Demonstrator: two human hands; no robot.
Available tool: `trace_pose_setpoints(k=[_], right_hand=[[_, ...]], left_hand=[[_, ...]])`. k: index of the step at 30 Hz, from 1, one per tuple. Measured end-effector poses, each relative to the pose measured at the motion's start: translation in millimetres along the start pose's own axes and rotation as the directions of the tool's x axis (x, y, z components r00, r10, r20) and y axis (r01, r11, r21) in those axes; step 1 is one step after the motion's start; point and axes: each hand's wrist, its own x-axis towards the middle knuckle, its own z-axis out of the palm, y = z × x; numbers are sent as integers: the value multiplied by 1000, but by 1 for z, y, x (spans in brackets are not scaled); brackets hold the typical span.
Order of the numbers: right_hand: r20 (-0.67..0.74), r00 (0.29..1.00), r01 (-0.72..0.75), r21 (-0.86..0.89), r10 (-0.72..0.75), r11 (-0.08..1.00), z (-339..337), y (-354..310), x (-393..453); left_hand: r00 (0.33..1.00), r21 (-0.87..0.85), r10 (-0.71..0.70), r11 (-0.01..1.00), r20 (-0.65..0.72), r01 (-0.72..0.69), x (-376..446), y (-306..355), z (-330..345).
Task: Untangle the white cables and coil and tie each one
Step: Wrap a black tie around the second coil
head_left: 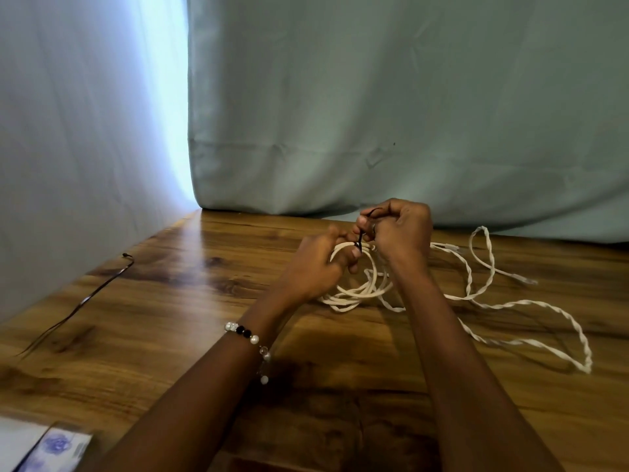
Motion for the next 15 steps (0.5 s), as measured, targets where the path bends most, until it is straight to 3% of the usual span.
trace_pose_setpoints(k=[3, 6, 11, 15], right_hand=[[92, 992, 91, -103, -81, 991, 0, 1, -6], [235, 965, 143, -111, -114, 983, -1, 1, -7], [292, 936, 237, -107, -197, 966, 0, -1, -7], [355, 901, 309, -117, -250, 944, -1, -1, -8]], left_hand=[[1000, 169, 7, 986, 2, -8, -2, 3, 1], [998, 188, -27, 981, -62, 38, -4, -4, 0], [963, -87, -199, 979, -180, 186, 2, -9, -7], [929, -408, -342, 875, -139, 261, 2, -8, -12]])
